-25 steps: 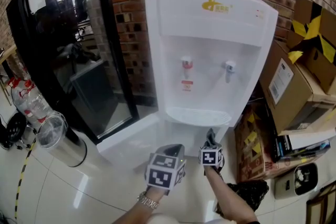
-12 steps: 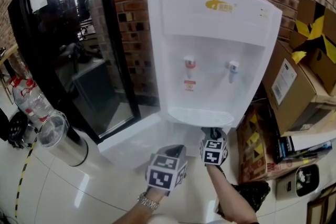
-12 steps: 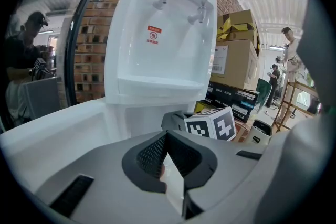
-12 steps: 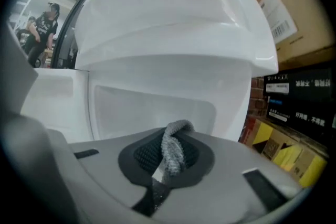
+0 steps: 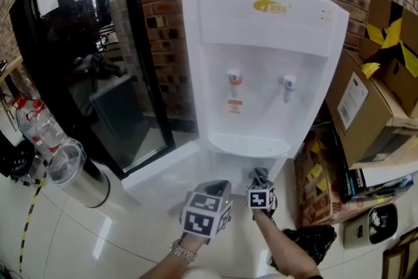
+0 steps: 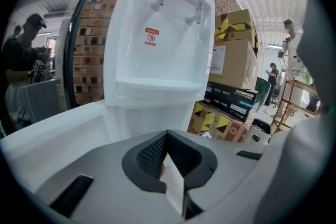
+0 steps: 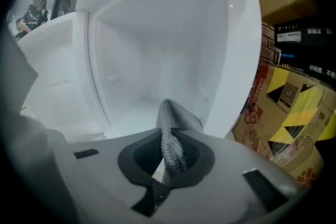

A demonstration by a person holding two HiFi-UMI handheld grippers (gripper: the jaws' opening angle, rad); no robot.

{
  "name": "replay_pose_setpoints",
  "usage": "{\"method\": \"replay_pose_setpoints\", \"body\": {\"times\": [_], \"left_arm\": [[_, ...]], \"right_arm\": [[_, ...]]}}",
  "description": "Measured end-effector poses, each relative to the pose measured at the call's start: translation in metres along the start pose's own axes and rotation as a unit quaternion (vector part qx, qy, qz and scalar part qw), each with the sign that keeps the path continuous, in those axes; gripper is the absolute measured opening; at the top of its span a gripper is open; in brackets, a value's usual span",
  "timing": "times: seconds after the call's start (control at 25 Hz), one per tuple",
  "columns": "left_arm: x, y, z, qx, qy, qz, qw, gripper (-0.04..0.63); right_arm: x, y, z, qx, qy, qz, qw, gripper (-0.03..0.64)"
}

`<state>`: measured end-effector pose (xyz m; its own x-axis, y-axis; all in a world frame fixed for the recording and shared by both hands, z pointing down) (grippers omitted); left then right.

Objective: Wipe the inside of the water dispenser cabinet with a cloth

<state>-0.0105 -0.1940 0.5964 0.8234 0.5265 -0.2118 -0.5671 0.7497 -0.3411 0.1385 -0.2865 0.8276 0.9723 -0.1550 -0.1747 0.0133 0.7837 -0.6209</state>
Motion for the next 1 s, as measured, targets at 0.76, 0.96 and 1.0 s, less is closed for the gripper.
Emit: {"method": "replay_pose_setpoints", "body": {"times": [0.76, 0.96, 1.0], "left_arm": [[-0.002, 0.005, 0.0, -0.003, -0.007, -0.002, 1.0, 0.002], [0.001, 0.006, -0.002, -0.001, -0.008, 0.004, 1.0, 0.002], [0.002, 0.006, -0.003, 0.0, -0.007, 0.005, 1.0, 0.002]], "right_arm": [[0.005, -0.005, -0.007, 0.015, -0.034, 0.018, 0.999, 0.008], [-0.006, -0.003, -0.022, 0.041, -0.028, -0.016, 0.999, 0.008], [-0.002, 0.003, -0.036, 0.064, -0.031, -0.008, 0.997, 0.008]]}}
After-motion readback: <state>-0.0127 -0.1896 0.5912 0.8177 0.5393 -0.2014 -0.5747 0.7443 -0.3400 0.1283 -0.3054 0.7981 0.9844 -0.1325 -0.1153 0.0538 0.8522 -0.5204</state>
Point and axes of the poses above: the fingertips, and each gripper's own axes: y backward along the fingers, x to its right, z out of its underside, the point moved 3 cm from there along y, backward along the fingers, and after that the axes turned 6 degrees about y, right-handed, at the moved point
